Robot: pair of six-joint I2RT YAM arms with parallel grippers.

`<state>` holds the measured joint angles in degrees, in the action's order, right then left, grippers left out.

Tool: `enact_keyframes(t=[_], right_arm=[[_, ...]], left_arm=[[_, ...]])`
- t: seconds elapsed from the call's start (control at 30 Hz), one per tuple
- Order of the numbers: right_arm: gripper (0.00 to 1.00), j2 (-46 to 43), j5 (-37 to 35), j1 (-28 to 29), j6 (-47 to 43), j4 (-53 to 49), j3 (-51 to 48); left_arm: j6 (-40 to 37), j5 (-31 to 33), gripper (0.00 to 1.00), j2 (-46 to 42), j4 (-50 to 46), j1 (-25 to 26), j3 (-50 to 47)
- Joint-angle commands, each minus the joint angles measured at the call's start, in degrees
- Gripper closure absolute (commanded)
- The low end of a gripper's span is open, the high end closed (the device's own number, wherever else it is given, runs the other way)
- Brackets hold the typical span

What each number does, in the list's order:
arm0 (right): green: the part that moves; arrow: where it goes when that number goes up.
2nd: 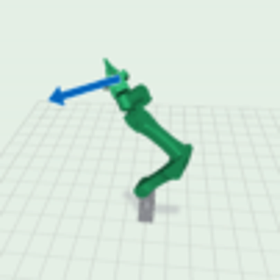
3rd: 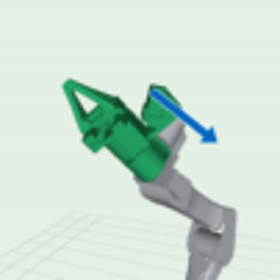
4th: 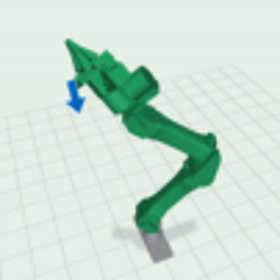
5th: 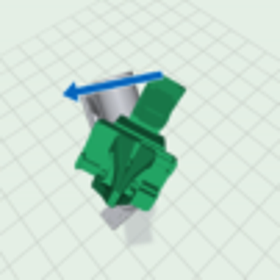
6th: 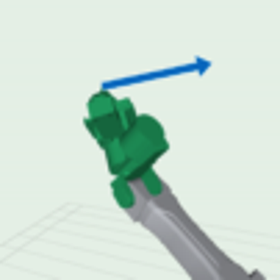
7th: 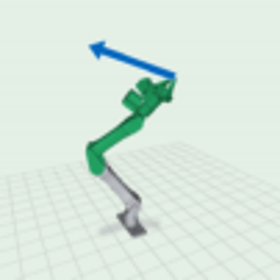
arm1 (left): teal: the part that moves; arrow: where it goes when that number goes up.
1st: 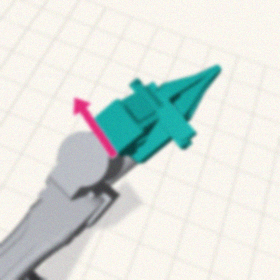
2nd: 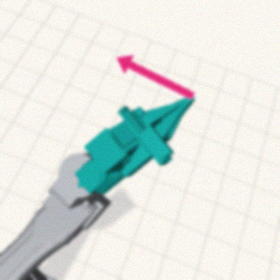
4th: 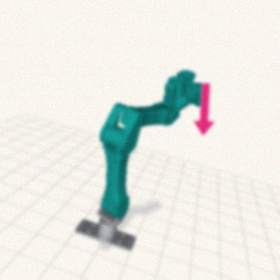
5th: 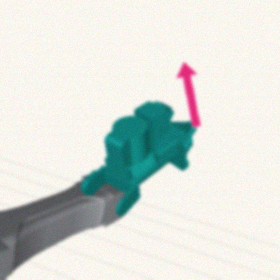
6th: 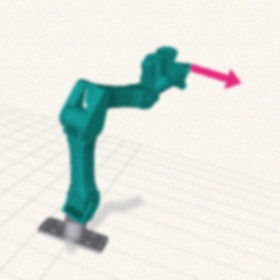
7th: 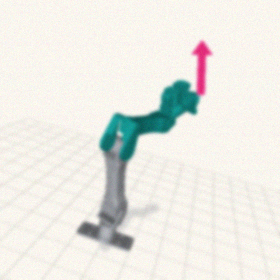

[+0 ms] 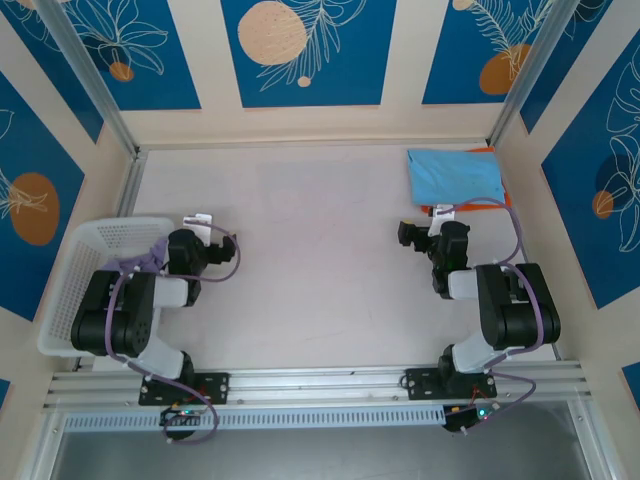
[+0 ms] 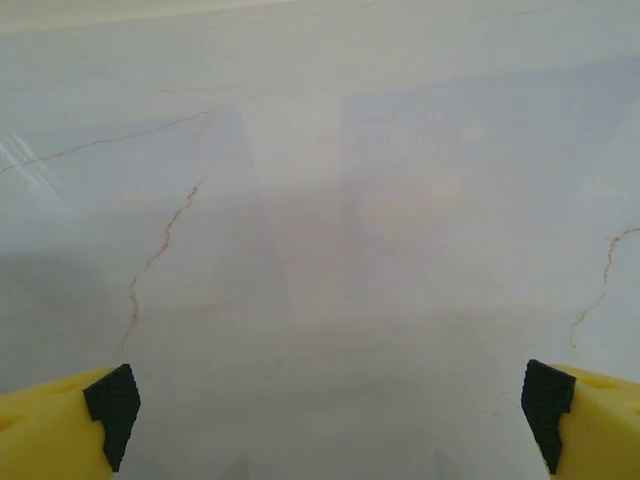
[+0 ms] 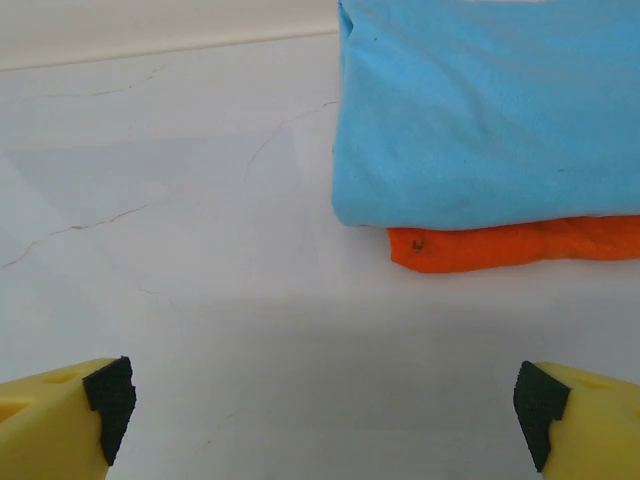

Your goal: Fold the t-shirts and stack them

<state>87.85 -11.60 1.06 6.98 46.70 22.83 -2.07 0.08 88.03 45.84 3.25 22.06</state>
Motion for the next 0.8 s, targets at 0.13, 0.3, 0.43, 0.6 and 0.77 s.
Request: enact_keyframes(t=[0.13,0.3,0.43,0.6,0.77], right_arm=[[0.01,-0.58,-0.29,0.18,-0.12,1.76,-0.07],[0.01,-0.58,-0.28,0.21,-0.06,1.76,0.01],[0.01,-0.56,-0.37,0.18,-0.08,1.74,-0.05],[0.01,-0.58,0.08,0.08,0.04,1.53,0.08],[0.01,-0.58,0.06,0.07,-0.02,1.58,0.07]], left_arm=[[-0.67,-0.16,0.0,0.04,1.35,-0.11,1.23],[-0.66,-0.17,0.0,0.04,1.37,-0.09,1.23],[-0.66,-0.2,0.0,0.04,1.35,-0.09,1.23],[-0.66,-0.19,0.0,0.04,1.35,-0.08,1.23],[-0.66,-0.17,0.0,-0.03,1.39,-0.08,1.14]])
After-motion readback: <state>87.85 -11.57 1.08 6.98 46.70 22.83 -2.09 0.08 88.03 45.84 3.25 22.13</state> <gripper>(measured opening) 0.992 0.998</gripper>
